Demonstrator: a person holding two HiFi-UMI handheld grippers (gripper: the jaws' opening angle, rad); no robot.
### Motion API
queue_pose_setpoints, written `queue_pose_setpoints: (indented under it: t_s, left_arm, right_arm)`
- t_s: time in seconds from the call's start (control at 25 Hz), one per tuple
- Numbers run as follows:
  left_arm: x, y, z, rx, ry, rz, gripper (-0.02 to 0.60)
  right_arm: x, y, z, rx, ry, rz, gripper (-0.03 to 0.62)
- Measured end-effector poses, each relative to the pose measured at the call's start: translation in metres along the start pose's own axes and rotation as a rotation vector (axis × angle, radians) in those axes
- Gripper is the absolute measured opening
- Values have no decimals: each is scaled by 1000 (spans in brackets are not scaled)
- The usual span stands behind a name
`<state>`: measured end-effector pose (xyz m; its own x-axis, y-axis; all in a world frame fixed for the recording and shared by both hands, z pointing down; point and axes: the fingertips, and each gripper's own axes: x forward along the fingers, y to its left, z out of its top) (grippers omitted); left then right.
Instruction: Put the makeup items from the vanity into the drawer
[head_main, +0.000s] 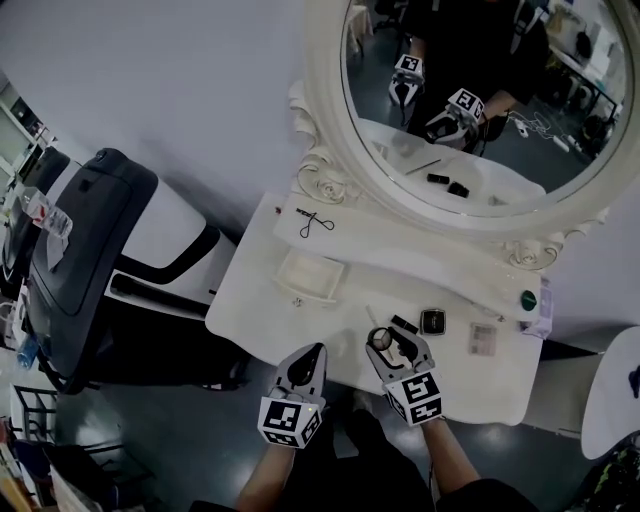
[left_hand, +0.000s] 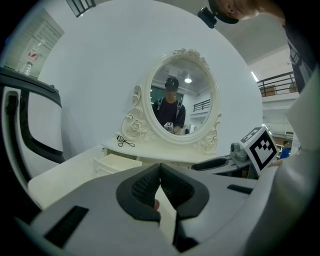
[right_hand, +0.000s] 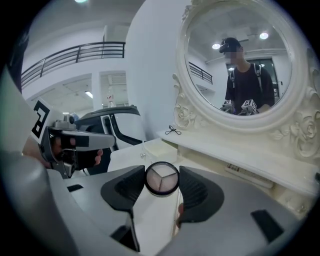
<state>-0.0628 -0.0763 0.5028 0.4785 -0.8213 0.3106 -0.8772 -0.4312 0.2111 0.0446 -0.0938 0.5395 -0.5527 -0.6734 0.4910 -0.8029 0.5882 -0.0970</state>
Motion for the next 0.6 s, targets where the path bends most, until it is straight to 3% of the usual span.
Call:
queue_pose_setpoints:
  t_s: [0.32,0.6]
  left_arm:
    - [-3,7,20,-2,-45,73,15]
    - [-2,34,37,1,-70,74,15]
  right_arm:
    - [6,2,35,-42,-62,59,230]
    - [35,8,69,-64,-95,63,230]
